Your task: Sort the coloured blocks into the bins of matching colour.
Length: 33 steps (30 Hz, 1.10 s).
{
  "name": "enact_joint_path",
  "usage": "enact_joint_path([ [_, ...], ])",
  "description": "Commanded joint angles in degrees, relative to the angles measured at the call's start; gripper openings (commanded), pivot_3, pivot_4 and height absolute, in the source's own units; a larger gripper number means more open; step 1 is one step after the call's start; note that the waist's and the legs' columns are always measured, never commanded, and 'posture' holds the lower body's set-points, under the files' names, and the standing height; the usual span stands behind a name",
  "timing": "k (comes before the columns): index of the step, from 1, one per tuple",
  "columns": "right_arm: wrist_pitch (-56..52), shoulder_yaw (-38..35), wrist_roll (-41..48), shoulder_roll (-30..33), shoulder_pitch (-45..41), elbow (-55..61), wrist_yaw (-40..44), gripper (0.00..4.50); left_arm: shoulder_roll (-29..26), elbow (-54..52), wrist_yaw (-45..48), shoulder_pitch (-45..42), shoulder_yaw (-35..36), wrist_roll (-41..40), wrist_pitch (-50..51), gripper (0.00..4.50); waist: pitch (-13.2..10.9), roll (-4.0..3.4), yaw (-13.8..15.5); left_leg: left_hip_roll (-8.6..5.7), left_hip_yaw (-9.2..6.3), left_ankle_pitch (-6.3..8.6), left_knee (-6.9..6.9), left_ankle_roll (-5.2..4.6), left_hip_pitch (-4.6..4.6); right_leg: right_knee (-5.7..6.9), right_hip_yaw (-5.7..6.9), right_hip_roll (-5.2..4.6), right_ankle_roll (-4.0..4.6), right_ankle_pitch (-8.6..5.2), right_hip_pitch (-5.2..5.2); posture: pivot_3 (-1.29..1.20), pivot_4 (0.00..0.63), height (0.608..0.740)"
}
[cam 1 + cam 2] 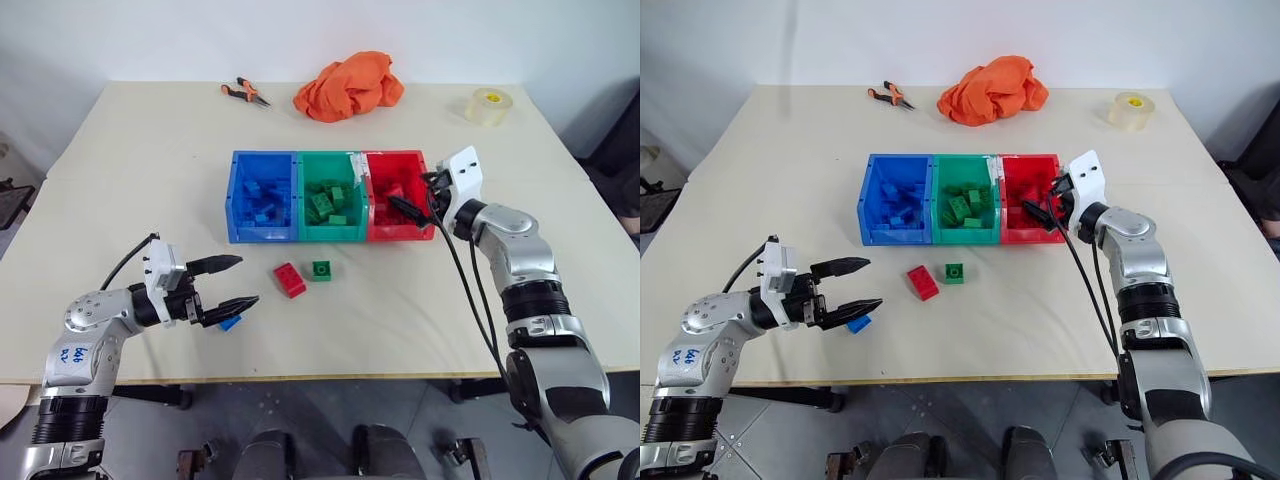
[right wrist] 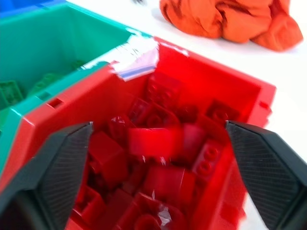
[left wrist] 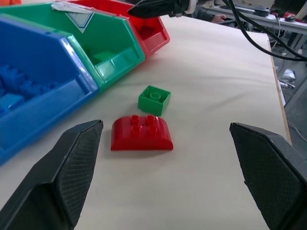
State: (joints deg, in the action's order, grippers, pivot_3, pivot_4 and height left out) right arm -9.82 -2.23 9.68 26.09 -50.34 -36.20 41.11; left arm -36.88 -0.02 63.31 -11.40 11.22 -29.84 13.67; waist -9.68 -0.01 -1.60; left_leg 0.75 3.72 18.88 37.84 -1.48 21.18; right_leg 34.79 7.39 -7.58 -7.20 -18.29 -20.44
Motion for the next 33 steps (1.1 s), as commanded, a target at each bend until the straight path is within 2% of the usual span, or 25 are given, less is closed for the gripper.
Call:
enact_joint_path([
  [1, 0.6, -0.03, 1.91, 1.91, 2.44, 8.53, 5.17, 4.48, -0.39, -2.64, -0.51, 0.3, 1.6, -1.56, 0.15, 4.5, 0.0, 0.0, 0.11, 0.0, -0.01, 0.0, 0.0, 0.0, 0.01, -0.01, -0.01, 0.0, 0.0, 0.0, 0.0, 0.0, 0.15, 0.74],
  [6, -3.27, -0.1, 9.36, 9.75, 16.57, 27.5, 21.32, 4.48, -1.05, -2.67, -0.18, 0.74, 2.29, -1.79, 0.39, 4.5, 0.0, 0.0, 0.62, -0.03, -0.22, 0.01, 0.0, -0.01, 0.04, -0.05, -0.14, -0.05, -0.01, 0.01, 0.1, 0.0, 0.15, 0.74],
  [9, -4.92, -1.29, 13.1, 15.5, 24.2, 34.17, 28.77, 4.48, -1.88, -1.95, 0.73, 1.03, 3.16, -1.76, 0.29, 4.5, 0.0, 0.0, 1.34, -0.04, -0.15, 0.01, 0.0, -0.02, 0.02, -0.18, -0.08, -0.03, -0.01, 0.0, 0.16, 0.0, 0.15, 0.74],
  [13, -3.18, -5.6, 13.95, 24.36, 33.04, 34.29, 35.3, 4.48, -3.46, 0.16, 2.24, 1.08, 4.58, -1.55, -0.39, 4.5, 0.0, -0.01, 1.53, -0.02, 0.05, 0.01, 0.01, -0.03, -0.02, -0.39, 0.03, -0.02, -0.01, 0.0, 0.19, 0.0, 0.15, 0.74],
  [19, 0.29, -12.35, 14.02, 29.62, 38.76, 29.79, 36.52, 4.48, -4.0, 1.03, 1.44, 1.52, 6.45, -1.49, -0.86, 4.5, 0.0, 0.0, 1.53, 0.07, 0.06, 0.03, -0.01, -0.04, -0.06, -0.68, 0.09, -0.02, -0.01, 0.0, 0.35, 0.0, 0.15, 0.74],
  [25, -1.7, -9.37, 13.57, 27.17, 38.21, 33.28, 33.66, 4.48, -3.83, -0.58, 1.39, 3.17, 6.97, -1.7, -0.54, 4.5, -0.01, -0.01, 1.41, 0.1, 0.06, 0.03, -0.01, -0.02, -0.1, -0.75, 0.1, -0.02, -0.01, 0.0, 0.42, 0.0, 0.15, 0.74],
  [30, -5.03, -1.07, 11.36, 18.59, 31.43, 35.66, 27.25, 4.48, -3.42, -1.63, 1.08, 2.97, 6.93, -2.08, -0.5, 4.5, -0.01, -0.03, 1.42, 0.12, 0.0, 0.03, 0.01, 0.0, -0.09, -0.8, 0.06, -0.06, -0.01, 0.0, 0.46, 0.0, 0.15, 0.74],
  [33, -4.46, 4.17, 8.38, 12.67, 26.92, 32.77, 24.61, 4.48, -3.23, -2.41, 1.01, 3.38, 6.89, -2.19, -0.49, 4.5, -0.02, -0.04, 1.39, 0.1, -0.03, 0.04, 0.0, 0.02, -0.07, -0.76, 0.05, -0.03, -0.01, 0.0, 0.42, 0.0, 0.15, 0.74],
])
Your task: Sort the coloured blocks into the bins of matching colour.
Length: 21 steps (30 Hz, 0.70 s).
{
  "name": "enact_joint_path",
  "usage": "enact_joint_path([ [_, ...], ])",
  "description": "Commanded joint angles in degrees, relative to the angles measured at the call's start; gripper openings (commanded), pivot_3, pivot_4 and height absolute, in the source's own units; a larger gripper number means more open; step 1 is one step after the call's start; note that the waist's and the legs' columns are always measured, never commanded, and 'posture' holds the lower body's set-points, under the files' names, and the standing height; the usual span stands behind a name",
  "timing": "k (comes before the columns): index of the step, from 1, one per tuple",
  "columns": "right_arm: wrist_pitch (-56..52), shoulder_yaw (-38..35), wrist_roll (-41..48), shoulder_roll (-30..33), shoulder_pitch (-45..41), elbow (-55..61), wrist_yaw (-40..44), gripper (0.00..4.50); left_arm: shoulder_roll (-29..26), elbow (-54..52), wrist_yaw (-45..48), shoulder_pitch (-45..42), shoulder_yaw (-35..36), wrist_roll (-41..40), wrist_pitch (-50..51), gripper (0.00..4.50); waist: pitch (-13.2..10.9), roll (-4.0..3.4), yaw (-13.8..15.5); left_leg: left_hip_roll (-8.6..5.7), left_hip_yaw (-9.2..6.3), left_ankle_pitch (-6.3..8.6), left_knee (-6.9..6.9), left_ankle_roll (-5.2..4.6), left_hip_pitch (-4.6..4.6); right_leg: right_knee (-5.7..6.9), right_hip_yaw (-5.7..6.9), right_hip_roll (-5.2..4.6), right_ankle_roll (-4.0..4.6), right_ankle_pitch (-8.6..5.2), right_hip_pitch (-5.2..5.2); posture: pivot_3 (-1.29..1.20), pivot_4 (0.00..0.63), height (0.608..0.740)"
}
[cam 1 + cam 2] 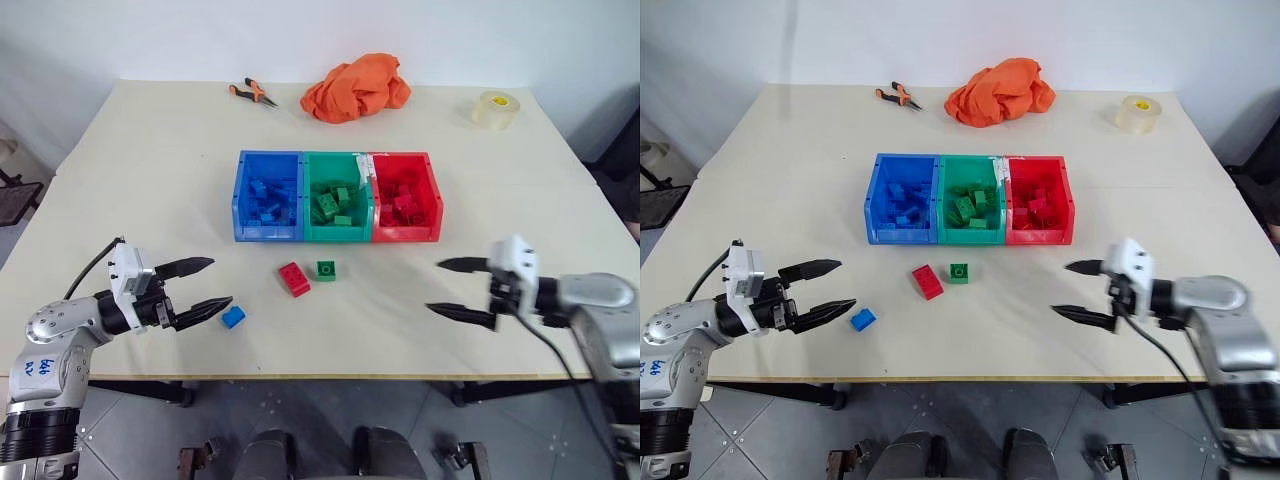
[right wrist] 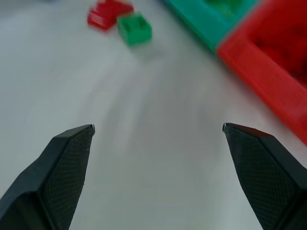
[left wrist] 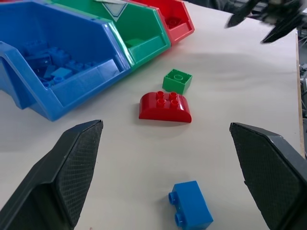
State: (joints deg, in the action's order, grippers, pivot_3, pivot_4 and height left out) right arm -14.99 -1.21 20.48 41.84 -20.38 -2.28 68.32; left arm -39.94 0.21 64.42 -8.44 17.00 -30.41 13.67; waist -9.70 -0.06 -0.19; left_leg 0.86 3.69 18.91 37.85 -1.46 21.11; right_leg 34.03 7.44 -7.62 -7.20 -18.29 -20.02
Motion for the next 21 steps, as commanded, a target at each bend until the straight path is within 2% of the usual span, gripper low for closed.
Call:
enact_joint_path([
  [1, 2.05, 4.58, -3.67, -4.82, -4.29, -2.66, -3.31, 4.48, -0.12, -2.95, -0.14, 0.62, 1.11, -1.67, -0.47, 4.5, 0.0, 0.0, -0.03, 0.0, -0.02, 0.0, 0.0, 0.0, -0.02, 0.04, 0.0, 0.01, 0.0, 0.0, 0.0, 0.0, 0.15, 0.74],
  [10, 12.1, 12.55, -10.59, -17.65, -14.92, -20.23, -4.75, 4.48, 0.87, -7.45, -1.91, 4.02, 1.85, -2.59, 0.05, 4.5, -0.01, 0.0, -0.32, -0.07, -0.13, 0.0, 0.04, -0.01, -0.01, 0.15, 0.0, 0.04, 0.0, 0.0, 0.02, 0.0, 0.15, 0.74],
  [21, 23.16, 14.05, -16.07, -26.52, -24.18, -39.72, -7.59, 4.48, 1.25, -10.09, -3.89, 6.89, 2.39, -3.43, -0.13, 4.5, -0.01, -0.01, -1.62, -0.04, -0.2, -0.01, 0.05, 0.02, -0.02, 0.56, -0.04, 0.07, 0.01, -0.01, -0.15, 0.0, 0.15, 0.74],
])
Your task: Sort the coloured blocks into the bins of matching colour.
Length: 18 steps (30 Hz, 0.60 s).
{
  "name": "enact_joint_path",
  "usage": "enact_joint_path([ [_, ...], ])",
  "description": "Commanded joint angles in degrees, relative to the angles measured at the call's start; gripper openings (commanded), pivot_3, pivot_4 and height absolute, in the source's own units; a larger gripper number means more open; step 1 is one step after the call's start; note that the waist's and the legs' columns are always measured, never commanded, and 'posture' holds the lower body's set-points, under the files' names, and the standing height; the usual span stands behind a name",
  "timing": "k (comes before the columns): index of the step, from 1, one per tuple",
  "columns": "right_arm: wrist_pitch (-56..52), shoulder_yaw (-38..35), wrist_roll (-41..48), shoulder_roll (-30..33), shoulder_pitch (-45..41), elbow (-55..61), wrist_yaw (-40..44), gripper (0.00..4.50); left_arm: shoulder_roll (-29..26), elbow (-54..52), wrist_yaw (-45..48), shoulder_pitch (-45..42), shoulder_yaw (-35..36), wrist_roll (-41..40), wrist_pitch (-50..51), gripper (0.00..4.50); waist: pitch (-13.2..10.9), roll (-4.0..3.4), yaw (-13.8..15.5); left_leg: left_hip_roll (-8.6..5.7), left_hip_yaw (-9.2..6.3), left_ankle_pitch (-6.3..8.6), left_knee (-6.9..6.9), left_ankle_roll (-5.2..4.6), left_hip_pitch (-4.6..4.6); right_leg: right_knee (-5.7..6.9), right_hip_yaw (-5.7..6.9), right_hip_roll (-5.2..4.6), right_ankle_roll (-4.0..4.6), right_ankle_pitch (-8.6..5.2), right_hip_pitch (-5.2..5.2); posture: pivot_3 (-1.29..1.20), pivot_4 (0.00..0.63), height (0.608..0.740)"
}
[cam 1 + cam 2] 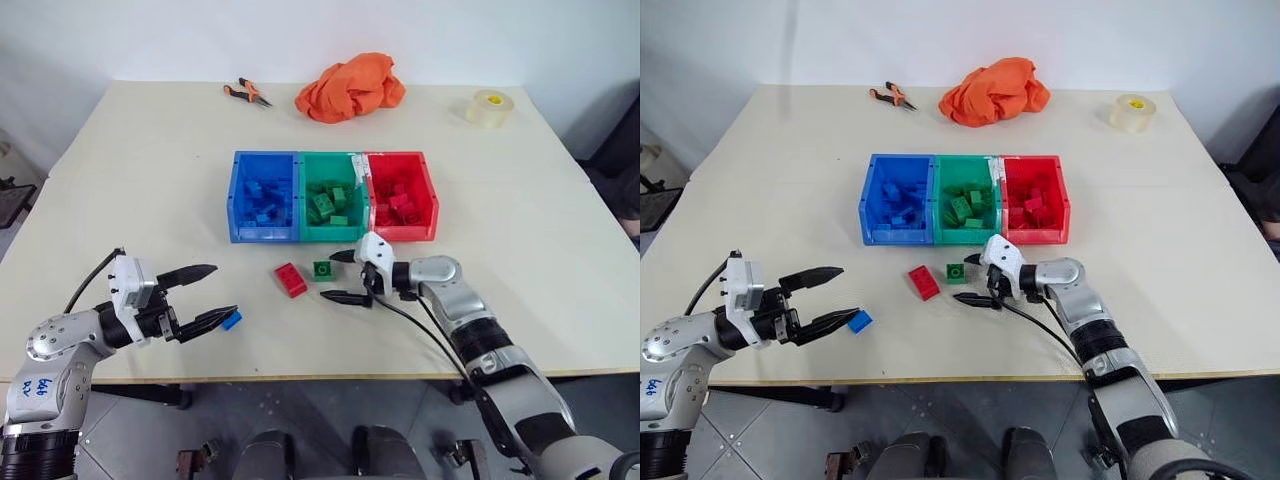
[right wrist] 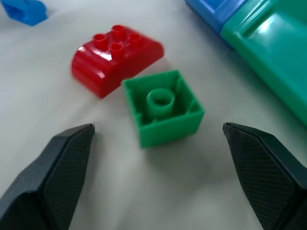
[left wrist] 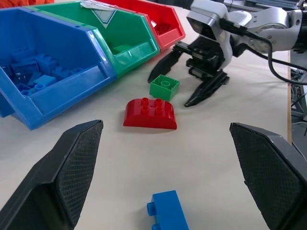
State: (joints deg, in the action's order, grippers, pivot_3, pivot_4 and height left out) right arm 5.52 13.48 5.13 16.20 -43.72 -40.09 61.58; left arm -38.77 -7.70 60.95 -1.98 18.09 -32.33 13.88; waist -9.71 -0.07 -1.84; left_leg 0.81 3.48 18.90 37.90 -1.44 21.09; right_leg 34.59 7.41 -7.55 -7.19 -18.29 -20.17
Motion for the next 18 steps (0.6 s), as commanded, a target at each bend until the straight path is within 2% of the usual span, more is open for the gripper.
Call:
enact_joint_path([
  [1, 3.05, -0.85, -0.67, -1.12, -1.07, -2.47, -0.85, 4.3, 0.08, -2.28, -0.52, 0.51, 1.32, -1.54, -0.34, 4.5, 0.0, 0.0, 0.05, 0.0, -0.02, 0.0, 0.0, 0.0, 0.0, 0.02, -0.01, 0.0, 0.0, 0.0, 0.0, 0.0, 0.15, 0.74],
  [3, 2.69, -1.37, -0.14, -1.19, -0.97, -1.75, -0.39, 3.84, 0.16, -2.53, -0.69, 0.85, 1.43, -1.61, -0.46, 4.5, 0.0, 0.0, 0.03, -0.01, -0.03, 0.0, 0.0, 0.0, -0.01, 0.09, -0.06, -0.02, 0.0, 0.0, -0.01, 0.0, 0.15, 0.74],
  [6, 2.82, -2.31, 0.95, -0.91, -0.22, 0.94, 0.1, 2.84, 0.19, -2.77, -0.78, 1.37, 1.56, -1.75, -0.68, 4.5, 0.0, 0.0, 0.08, -0.02, -0.03, 0.0, 0.0, 0.0, -0.01, 0.09, -0.14, -0.02, 0.0, 0.0, -0.01, 0.0, 0.15, 0.74],
  [10, -1.84, -4.43, 4.3, 0.98, 2.18, 11.6, 0.73, 1.48, 0.29, -2.95, -1.04, 1.92, 1.58, -1.93, -0.99, 4.5, -0.01, -0.01, 0.15, -0.02, -0.05, 0.0, 0.0, 0.01, 0.03, 0.1, -0.22, -0.05, 0.0, 0.0, -0.06, 0.0, 0.15, 0.74],
  [14, -9.37, -7.87, 6.36, 1.61, -0.89, 17.57, -4.32, 1.45, 0.22, -2.63, -1.1, 1.94, 1.49, -2.05, -1.19, 4.5, -0.02, -0.03, 0.11, -0.01, -0.04, 0.01, 0.0, 0.02, 0.02, 0.1, -0.26, -0.05, 0.0, 0.0, -0.07, 0.0, 0.15, 0.74],
  [18, -10.72, -10.77, 6.22, 1.44, -9.13, 11.81, -8.45, 1.45, 0.26, -1.38, -0.93, 1.02, 0.72, -1.72, -1.48, 4.5, -0.02, -0.04, -0.01, 0.0, 0.02, 0.02, -0.02, 0.04, 0.06, 0.21, -0.36, -0.06, 0.01, -0.01, -0.22, 0.0, 0.15, 0.74],
])
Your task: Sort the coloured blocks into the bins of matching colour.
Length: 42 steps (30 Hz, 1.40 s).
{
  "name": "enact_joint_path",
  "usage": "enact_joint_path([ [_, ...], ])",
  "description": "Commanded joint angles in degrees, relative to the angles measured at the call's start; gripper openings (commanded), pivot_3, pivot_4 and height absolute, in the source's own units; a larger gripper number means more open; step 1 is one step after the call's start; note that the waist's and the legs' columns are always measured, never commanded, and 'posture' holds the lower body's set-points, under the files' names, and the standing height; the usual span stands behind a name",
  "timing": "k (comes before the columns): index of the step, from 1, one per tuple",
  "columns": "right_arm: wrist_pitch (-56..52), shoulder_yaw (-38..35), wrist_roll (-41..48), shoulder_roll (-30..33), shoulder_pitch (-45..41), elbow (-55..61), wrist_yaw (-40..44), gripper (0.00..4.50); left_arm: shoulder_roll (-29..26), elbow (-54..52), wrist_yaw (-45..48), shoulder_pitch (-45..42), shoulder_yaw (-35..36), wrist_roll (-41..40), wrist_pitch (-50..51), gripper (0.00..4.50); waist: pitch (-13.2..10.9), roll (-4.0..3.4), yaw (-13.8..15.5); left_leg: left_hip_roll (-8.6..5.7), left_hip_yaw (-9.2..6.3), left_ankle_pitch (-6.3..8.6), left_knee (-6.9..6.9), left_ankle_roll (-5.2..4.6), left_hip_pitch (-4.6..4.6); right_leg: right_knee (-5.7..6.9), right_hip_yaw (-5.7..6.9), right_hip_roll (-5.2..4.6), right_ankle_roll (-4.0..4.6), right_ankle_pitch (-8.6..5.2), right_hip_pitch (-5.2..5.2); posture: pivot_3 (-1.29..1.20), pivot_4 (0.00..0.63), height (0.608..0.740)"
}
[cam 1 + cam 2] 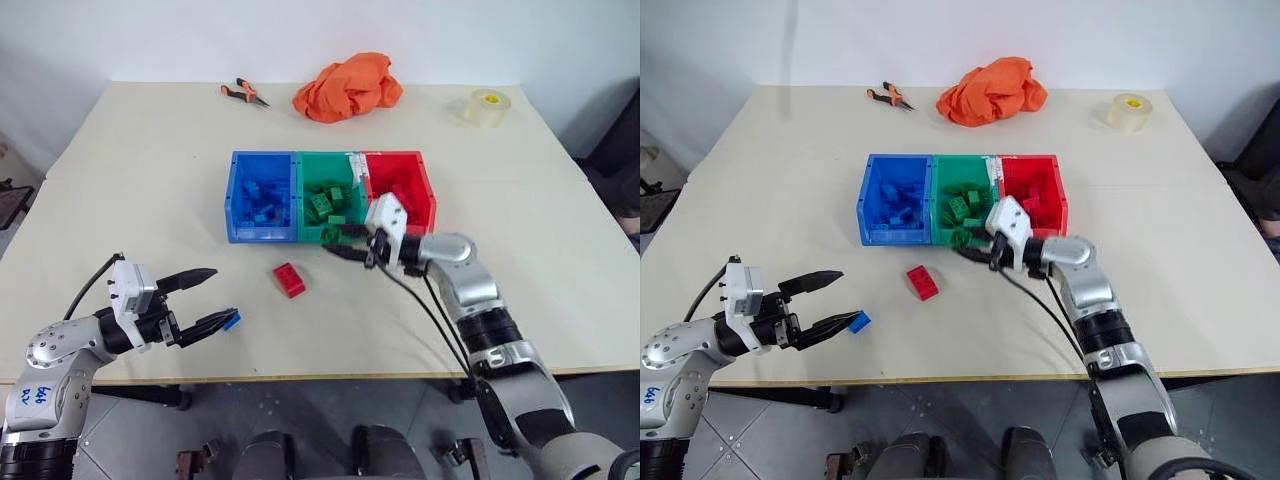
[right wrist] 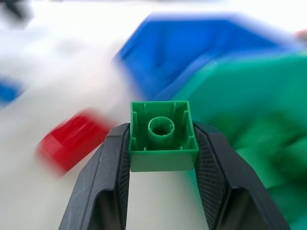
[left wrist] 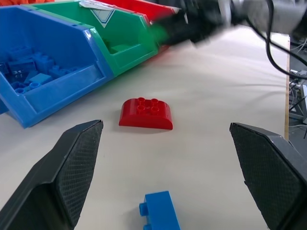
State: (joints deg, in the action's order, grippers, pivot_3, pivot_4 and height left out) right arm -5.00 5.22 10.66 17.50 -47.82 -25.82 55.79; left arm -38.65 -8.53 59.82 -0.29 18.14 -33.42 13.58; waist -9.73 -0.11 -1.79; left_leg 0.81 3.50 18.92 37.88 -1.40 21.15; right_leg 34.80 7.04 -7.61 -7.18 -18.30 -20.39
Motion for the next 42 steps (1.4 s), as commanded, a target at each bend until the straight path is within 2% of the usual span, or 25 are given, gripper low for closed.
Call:
enact_joint_path([
  [1, 0.33, -2.83, 0.11, 0.0, -7.22, -5.47, -3.63, 1.45, 0.21, -0.12, 0.28, -1.14, 0.34, -0.49, -1.3, 4.5, 0.0, 0.0, -0.06, 0.0, 0.03, 0.0, -0.01, 0.0, 0.0, 0.06, -0.02, 0.02, 0.01, 0.0, -0.04, 0.0, 0.15, 0.74],
  [4, 4.32, -2.4, -2.56, -0.49, -12.29, -15.01, -5.59, 1.45, 0.54, 1.25, 0.38, -2.95, -0.74, 0.09, -1.69, 4.5, 0.02, 0.04, -0.18, 0.0, 0.03, 0.0, -0.02, 0.01, -0.04, 0.15, -0.01, 0.03, 0.01, -0.01, -0.06, 0.0, 0.15, 0.74],
  [12, 11.03, -2.06, -5.57, -1.64, -17.74, -26.58, -6.65, 4.28, 1.09, 2.66, 0.07, -4.79, -1.66, 0.72, -2.87, 4.5, 0.02, 0.04, -0.24, -0.05, 0.05, -0.01, -0.02, 0.0, 0.01, 0.16, -0.02, 0.04, 0.01, -0.01, -0.08, 0.0, 0.15, 0.74],
  [13, 11.38, -2.23, -5.53, -1.36, -17.73, -26.43, -6.33, 4.44, 1.12, 2.36, -0.1, -4.66, -1.62, 0.66, -2.83, 4.5, 0.02, 0.04, -0.3, -0.04, 0.06, -0.01, -0.02, 0.0, 0.01, 0.16, -0.02, 0.05, 0.01, -0.01, -0.08, 0.0, 0.15, 0.74],
  [16, 11.73, -2.52, -4.01, 0.0, -15.82, -22.41, -2.3, 4.44, 1.16, 1.45, -0.73, -4.12, -1.3, 0.46, -2.47, 4.5, 0.02, 0.04, -0.35, -0.02, 0.06, -0.01, -0.02, 0.0, 0.0, 0.16, -0.02, 0.06, 0.01, -0.01, -0.08, 0.0, 0.15, 0.74],
  [20, 7.92, -1.9, 2.09, 4.71, -6.17, -7.04, 10.99, 4.44, 0.94, 0.14, -2.03, -3.11, -0.42, 0.02, -1.59, 4.5, 0.04, 0.07, 0.29, -0.03, -0.05, 0.0, -0.01, -0.01, 0.01, 0.15, -0.05, 0.03, 0.0, 0.0, -0.01, 0.0, 0.15, 0.74],
  [23, 2.79, -1.63, 7.46, 10.97, 3.49, 4.14, 21.5, 4.44, 0.36, -0.71, -2.67, -1.33, 1.26, -0.56, -1.07, 4.5, 0.04, 0.07, 0.47, -0.08, -0.22, 0.02, -0.01, -0.05, 0.03, 0.04, -0.08, -0.01, -0.01, 0.0, 0.1, 0.0, 0.15, 0.74],
  [27, 0.34, -2.87, 9.27, 21.87, 14.25, 10.97, 30.04, 4.44, -1.29, -0.09, -1.9, 2.41, 4.73, -0.67, -1.48, 4.5, -0.02, -0.02, 0.3, -0.06, -0.17, 0.04, -0.02, -0.07, 0.04, -0.35, -0.09, -0.09, -0.01, 0.0, 0.23, 0.0, 0.15, 0.74],
  [31, 2.22, -5.53, 9.23, 29.99, 19.65, 8.38, 33.07, 4.44, -3.15, 0.42, -0.52, 5.97, 8.01, -0.96, -1.43, 4.5, -0.06, -0.09, 0.07, 0.12, 0.0, 0.07, -0.05, 0.0, -0.08, -0.96, -0.03, -0.07, 0.0, 0.0, 0.54, 0.0, 0.15, 0.74],
  [34, 2.65, -7.54, 10.02, 33.29, 21.68, 7.04, 34.4, 4.44, -4.2, 0.36, 0.61, 8.85, 10.23, -1.13, -1.32, 4.5, -0.07, -0.12, 0.04, 0.2, 0.14, 0.1, -0.12, 0.06, -0.22, -0.97, -0.06, -0.05, 0.03, -0.02, 0.56, 0.0, 0.15, 0.74],
  [38, 1.93, -7.57, 10.45, 33.47, 20.58, 6.81, 32.78, 4.44, -4.75, -0.19, 0.62, 10.73, 11.43, -1.03, -0.91, 4.5, -0.08, -0.11, 0.23, 0.21, 0.13, 0.11, -0.13, 0.07, -0.22, -0.98, -0.12, -0.09, 0.03, -0.02, 0.56, 0.0, 0.15, 0.74],
  [42, 1.63, -6.96, 10.35, 31.09, 18.47, 6.93, 30.77, 4.44, -4.29, -3.08, -2.67, 8.03, 8.48, -0.04, 0.88, 4.5, -0.07, -0.12, 0.42, 0.2, 0.11, 0.11, -0.1, 0.07, -0.22, -0.99, -0.15, -0.16, 0.03, -0.02, 0.59, 0.0, 0.15, 0.74],
])
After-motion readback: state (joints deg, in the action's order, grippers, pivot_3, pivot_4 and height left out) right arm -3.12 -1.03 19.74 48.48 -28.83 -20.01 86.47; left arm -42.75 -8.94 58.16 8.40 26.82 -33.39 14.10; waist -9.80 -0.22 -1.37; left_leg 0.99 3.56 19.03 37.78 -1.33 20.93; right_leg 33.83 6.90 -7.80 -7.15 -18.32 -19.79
